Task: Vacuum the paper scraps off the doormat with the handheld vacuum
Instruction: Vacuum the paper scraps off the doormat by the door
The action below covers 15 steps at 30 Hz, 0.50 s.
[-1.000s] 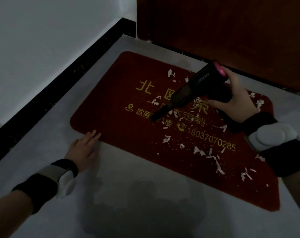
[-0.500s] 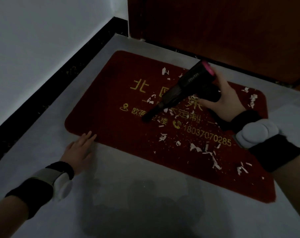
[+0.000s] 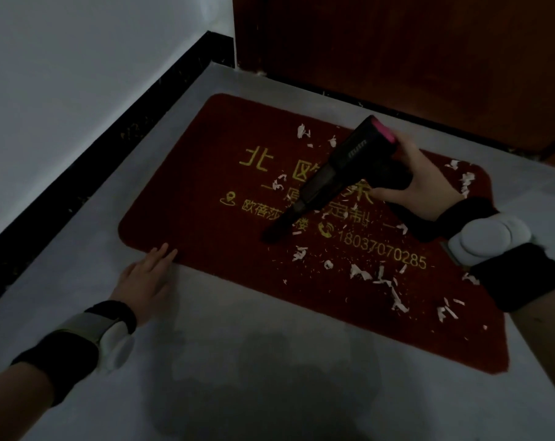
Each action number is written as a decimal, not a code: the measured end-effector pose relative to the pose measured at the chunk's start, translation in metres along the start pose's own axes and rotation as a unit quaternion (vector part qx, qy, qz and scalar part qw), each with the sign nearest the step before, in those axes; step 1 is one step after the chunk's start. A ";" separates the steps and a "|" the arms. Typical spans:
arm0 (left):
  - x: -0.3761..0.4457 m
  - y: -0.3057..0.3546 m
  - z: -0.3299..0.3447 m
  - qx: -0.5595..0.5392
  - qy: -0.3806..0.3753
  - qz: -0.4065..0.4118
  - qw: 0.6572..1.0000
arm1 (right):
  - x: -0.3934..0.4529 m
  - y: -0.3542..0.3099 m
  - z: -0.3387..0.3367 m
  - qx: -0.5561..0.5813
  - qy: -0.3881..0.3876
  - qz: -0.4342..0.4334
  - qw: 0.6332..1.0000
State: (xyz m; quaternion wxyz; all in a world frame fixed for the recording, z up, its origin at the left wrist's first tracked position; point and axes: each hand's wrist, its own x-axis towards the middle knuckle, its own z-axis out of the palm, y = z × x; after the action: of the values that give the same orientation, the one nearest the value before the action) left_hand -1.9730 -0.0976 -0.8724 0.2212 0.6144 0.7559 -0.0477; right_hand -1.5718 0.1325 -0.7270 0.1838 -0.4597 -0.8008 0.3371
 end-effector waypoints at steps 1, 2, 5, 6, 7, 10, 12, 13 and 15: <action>0.000 0.001 -0.001 0.000 -0.003 -0.001 1.000 | 0.000 0.000 0.001 0.006 -0.018 -0.002 1.000; 0.000 0.001 -0.001 -0.004 -0.005 -0.002 1.000 | 0.000 0.000 0.003 0.010 -0.034 -0.006 0.999; -0.002 0.001 -0.002 -0.014 -0.007 -0.003 1.000 | -0.001 -0.001 0.007 0.019 -0.060 -0.014 0.998; -0.003 0.000 -0.001 -0.010 -0.008 -0.003 1.000 | -0.001 -0.001 0.008 0.019 -0.058 -0.014 0.998; -0.003 0.000 -0.001 -0.007 -0.010 -0.003 1.000 | -0.001 -0.002 0.009 0.018 -0.053 -0.014 0.998; -0.004 -0.002 0.000 -0.009 -0.006 -0.003 1.000 | -0.003 -0.004 0.014 0.006 -0.006 -0.008 1.000; -0.006 -0.003 0.001 -0.008 -0.001 0.000 1.000 | -0.005 -0.005 0.018 -0.016 0.048 -0.006 0.999; -0.006 -0.003 0.001 -0.005 0.000 0.002 1.000 | -0.005 -0.006 0.019 -0.027 0.076 -0.001 0.997; -0.005 -0.003 0.002 -0.005 -0.001 0.004 1.000 | -0.005 -0.006 0.018 -0.040 0.108 0.002 0.993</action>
State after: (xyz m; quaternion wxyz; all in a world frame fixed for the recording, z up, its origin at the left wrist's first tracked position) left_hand -1.9745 -0.1040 -0.8725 0.2254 0.6160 0.7536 -0.0439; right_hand -1.5841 0.1198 -0.7360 0.2496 -0.5021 -0.7881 0.2541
